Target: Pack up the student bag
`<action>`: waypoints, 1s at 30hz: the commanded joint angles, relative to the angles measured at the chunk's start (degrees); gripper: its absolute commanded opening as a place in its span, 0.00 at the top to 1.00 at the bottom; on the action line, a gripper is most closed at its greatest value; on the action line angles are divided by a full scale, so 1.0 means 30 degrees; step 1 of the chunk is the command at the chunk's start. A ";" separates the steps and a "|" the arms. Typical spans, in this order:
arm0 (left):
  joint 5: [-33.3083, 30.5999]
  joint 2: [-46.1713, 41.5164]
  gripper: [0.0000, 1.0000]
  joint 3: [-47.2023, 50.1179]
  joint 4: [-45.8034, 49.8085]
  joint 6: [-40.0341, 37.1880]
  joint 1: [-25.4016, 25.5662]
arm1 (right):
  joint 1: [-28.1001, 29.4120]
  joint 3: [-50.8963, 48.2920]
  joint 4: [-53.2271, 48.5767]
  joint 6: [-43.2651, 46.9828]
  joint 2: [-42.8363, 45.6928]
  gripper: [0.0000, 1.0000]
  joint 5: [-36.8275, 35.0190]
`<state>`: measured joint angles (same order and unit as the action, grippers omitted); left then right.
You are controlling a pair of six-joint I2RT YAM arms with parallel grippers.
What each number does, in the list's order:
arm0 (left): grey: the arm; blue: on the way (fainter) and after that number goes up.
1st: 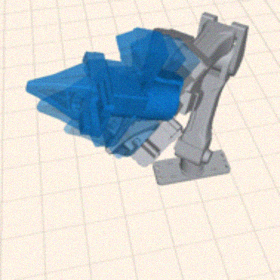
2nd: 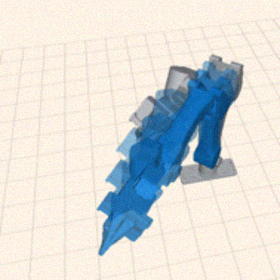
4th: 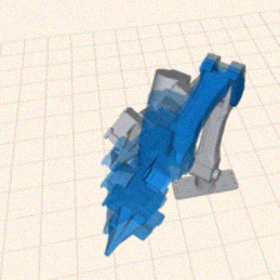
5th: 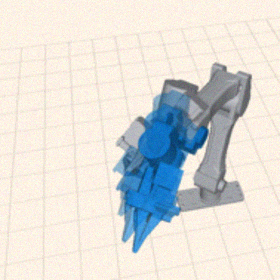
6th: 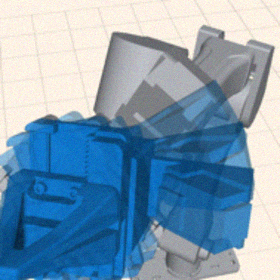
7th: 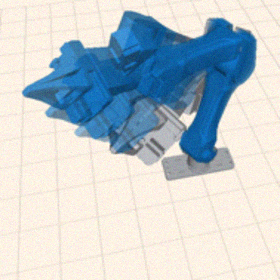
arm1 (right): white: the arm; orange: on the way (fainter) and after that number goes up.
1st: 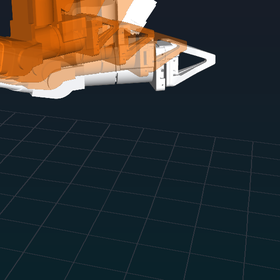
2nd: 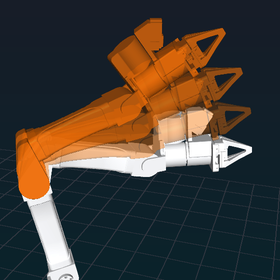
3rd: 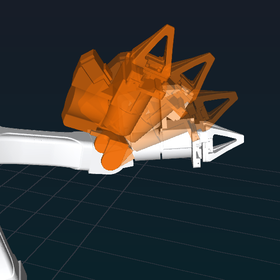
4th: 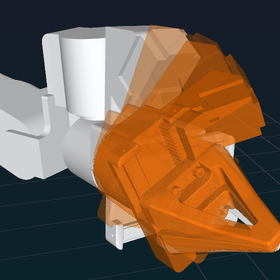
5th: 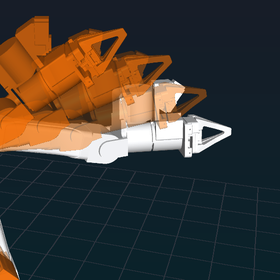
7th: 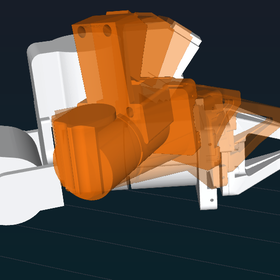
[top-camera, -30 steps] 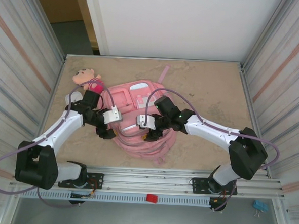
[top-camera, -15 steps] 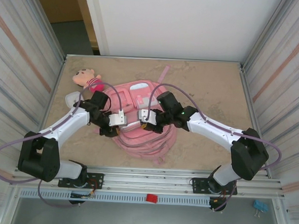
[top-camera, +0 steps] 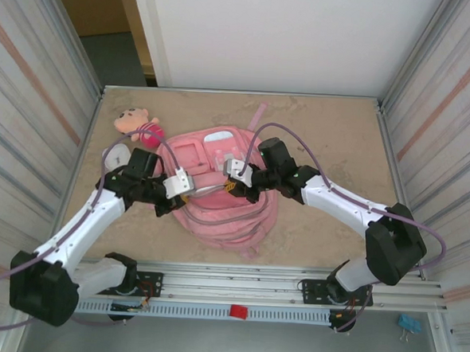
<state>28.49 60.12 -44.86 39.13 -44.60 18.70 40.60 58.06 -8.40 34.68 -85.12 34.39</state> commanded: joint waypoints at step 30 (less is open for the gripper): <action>-0.3779 -0.1852 1.00 0.1984 -0.2923 0.9058 0.3391 | -0.0211 -0.2716 -0.0660 -3.3052 0.4404 0.32 -0.0870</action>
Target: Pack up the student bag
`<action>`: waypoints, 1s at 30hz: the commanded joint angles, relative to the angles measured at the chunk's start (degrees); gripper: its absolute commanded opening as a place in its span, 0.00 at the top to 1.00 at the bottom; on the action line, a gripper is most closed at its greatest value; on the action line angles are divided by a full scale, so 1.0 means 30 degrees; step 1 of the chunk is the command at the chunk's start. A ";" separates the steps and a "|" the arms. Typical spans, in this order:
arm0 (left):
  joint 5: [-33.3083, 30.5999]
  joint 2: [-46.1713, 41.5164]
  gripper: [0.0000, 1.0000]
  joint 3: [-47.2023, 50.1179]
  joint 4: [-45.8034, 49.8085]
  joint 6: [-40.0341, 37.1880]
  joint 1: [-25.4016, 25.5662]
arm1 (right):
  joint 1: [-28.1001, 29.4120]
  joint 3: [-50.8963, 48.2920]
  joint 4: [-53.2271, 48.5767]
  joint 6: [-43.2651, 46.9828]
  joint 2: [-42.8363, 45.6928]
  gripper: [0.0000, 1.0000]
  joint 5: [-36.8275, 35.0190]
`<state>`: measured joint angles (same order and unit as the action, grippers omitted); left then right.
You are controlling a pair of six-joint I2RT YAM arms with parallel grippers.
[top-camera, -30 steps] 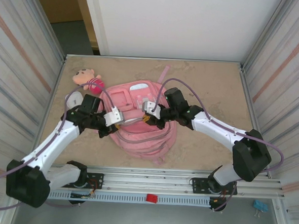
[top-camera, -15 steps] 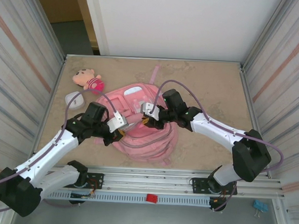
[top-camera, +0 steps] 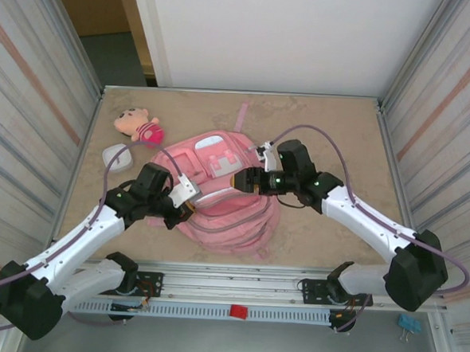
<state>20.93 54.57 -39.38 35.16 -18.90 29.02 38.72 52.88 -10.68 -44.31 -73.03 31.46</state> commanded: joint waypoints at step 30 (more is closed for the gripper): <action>-0.0085 0.1651 0.91 -0.1073 -0.3050 0.3035 0.3877 | 0.1789 -0.1064 0.6151 -1.2737 -0.4673 0.91 -0.1580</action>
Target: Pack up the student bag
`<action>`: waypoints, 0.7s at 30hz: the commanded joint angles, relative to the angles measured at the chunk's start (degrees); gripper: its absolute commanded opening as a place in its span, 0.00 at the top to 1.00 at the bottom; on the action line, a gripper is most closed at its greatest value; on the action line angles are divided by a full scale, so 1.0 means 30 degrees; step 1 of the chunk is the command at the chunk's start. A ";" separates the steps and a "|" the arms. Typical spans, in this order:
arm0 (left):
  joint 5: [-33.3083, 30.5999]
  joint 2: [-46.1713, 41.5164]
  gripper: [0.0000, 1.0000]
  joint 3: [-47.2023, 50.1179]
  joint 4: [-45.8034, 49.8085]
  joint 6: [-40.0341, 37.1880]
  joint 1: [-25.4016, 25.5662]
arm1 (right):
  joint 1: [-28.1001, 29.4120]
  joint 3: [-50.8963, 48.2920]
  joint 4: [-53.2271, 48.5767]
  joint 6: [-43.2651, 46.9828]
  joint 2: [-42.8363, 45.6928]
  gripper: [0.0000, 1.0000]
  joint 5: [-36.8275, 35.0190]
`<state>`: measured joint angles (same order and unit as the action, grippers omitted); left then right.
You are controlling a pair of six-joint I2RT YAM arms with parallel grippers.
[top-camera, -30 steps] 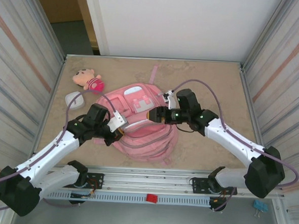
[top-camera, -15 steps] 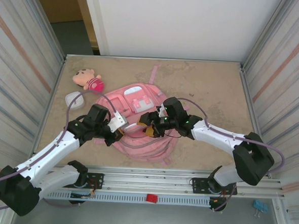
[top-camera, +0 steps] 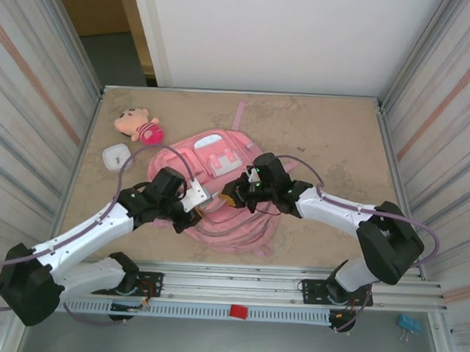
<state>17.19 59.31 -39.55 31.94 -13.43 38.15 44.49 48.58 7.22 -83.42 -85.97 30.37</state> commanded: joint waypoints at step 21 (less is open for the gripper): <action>-0.3226 -0.1906 0.24 -0.1616 -0.1313 -0.5910 0.2195 | -0.3291 0.4157 -0.8034 1.2368 -0.0500 0.92 0.5828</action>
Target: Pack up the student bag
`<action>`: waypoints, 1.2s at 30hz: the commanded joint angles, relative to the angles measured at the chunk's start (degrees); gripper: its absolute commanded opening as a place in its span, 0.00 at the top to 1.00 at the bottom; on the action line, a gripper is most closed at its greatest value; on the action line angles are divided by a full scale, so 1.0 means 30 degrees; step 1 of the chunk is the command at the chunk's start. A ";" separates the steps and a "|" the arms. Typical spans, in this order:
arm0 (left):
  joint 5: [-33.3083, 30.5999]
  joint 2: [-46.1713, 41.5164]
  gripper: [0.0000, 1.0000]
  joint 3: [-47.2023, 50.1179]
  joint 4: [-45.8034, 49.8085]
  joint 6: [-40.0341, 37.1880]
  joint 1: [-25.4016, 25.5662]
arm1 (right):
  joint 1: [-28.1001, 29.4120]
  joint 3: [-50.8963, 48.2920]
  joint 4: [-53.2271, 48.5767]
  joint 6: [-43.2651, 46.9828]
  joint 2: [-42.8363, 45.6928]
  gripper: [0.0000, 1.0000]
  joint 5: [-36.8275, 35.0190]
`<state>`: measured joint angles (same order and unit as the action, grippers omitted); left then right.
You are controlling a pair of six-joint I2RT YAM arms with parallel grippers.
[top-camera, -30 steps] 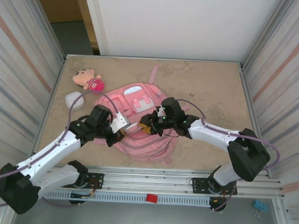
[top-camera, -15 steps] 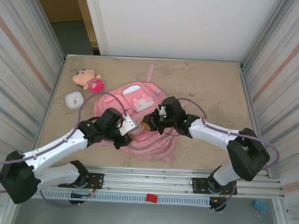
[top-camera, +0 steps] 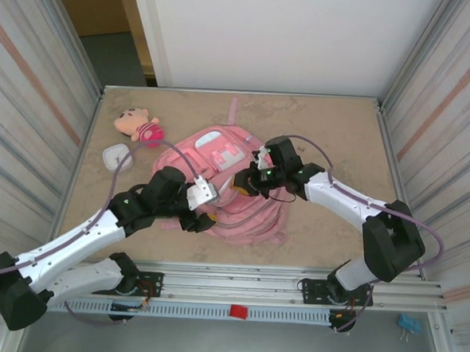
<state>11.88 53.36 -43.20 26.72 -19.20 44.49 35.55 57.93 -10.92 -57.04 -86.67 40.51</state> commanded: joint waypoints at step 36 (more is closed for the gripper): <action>0.5116 0.6272 1.00 -0.1183 -0.5247 0.2266 -0.0240 | 0.1078 0.2194 -1.0925 0.5815 0.8094 0.54 -1.1993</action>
<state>20.80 72.16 -43.86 10.55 -22.46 44.21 32.67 66.81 -38.26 -37.12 -69.04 22.52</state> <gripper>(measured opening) 0.089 0.469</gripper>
